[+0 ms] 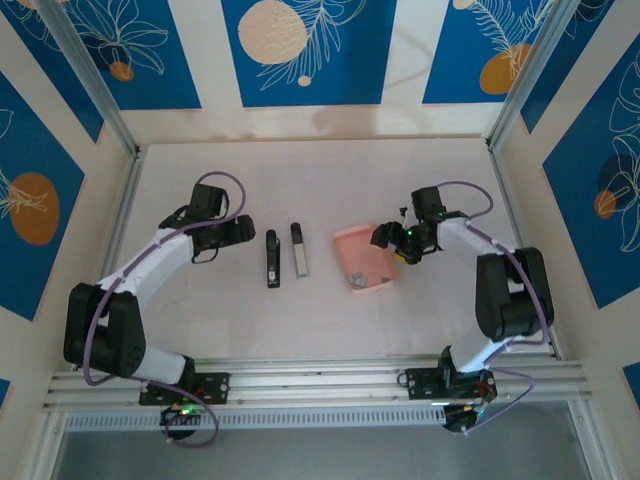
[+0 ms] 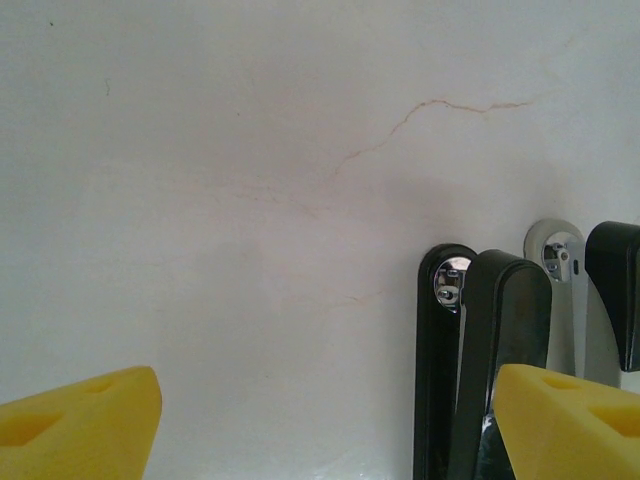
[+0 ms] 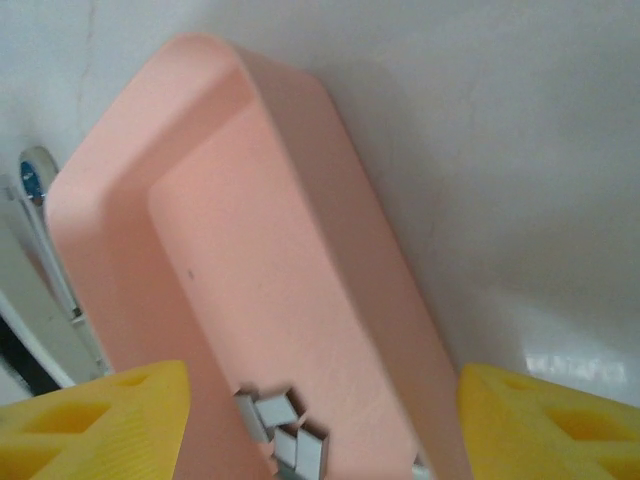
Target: Load the staples into the stapler
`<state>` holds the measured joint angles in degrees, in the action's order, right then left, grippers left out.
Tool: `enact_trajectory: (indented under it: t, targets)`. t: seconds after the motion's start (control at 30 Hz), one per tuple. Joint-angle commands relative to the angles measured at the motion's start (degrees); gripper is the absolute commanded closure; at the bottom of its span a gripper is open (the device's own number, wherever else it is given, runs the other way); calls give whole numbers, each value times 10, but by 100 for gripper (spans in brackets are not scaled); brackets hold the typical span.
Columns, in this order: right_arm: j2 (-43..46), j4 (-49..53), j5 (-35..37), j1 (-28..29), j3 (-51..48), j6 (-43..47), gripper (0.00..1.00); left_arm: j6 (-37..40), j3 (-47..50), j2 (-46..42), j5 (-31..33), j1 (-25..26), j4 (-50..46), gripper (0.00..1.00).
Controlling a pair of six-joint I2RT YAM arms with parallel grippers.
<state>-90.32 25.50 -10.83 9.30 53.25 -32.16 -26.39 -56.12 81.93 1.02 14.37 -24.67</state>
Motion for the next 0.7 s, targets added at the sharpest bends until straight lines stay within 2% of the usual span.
enact_trajectory:
  t: [0.0,0.3,0.47,0.67]
  targets:
    - [44,0,-10,10,-38,-46,29,10,12,-6,-7,-10,23,12]
    - [85,-53,-14,63,-90,-110,29,16,10,-5,-14,-16,33,11]
    - [103,-50,20,95,-92,-123,29,21,14,-11,-13,-19,42,11]
    - [162,-35,81,90,-83,-100,28,42,3,-39,3,-34,51,11]
